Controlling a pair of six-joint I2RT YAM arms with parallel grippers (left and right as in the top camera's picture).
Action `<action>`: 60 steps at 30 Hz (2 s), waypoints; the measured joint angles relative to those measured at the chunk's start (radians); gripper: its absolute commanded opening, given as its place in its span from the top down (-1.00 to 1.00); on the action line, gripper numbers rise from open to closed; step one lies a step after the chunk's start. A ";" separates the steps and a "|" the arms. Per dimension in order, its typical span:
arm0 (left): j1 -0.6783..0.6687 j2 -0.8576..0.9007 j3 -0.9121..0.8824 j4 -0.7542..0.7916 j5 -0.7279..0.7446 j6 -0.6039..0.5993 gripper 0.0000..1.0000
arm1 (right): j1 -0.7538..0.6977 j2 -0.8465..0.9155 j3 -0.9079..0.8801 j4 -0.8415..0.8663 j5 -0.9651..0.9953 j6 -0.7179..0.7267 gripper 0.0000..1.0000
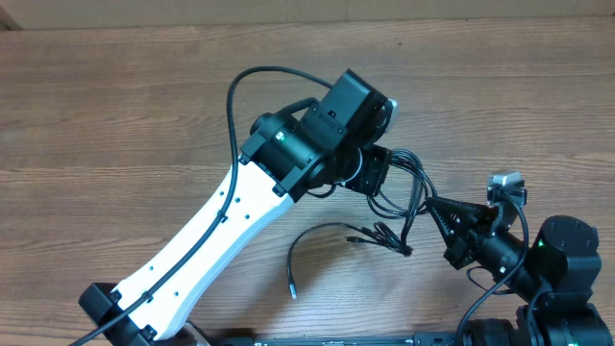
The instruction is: Untangle cables
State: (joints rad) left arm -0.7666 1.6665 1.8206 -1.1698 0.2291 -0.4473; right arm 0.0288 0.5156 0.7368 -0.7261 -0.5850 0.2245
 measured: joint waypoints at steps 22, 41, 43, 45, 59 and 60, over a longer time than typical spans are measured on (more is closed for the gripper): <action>-0.006 0.000 0.000 -0.035 -0.182 -0.220 0.92 | 0.000 0.000 0.000 0.000 0.005 0.121 -0.73; -0.006 0.000 0.000 -0.039 0.028 0.178 0.92 | 0.000 0.000 0.000 -0.058 0.017 -0.110 -0.80; -0.006 0.000 0.000 -0.040 0.039 0.206 0.92 | 0.000 0.000 0.000 -0.061 0.027 -0.131 -0.75; -0.006 0.000 0.000 -0.037 0.072 0.243 0.91 | 0.000 0.000 0.000 -0.065 0.041 -0.151 -0.66; -0.006 0.000 0.000 -0.005 0.214 0.321 0.92 | 0.000 0.000 0.000 -0.075 0.054 -0.174 0.12; -0.006 0.000 0.000 -0.005 0.217 0.322 0.92 | 0.000 0.000 0.000 -0.074 0.053 -0.171 0.19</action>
State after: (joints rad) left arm -0.7727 1.6665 1.8206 -1.1744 0.4465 -0.1257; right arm 0.0288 0.5156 0.7368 -0.8005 -0.5323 0.0536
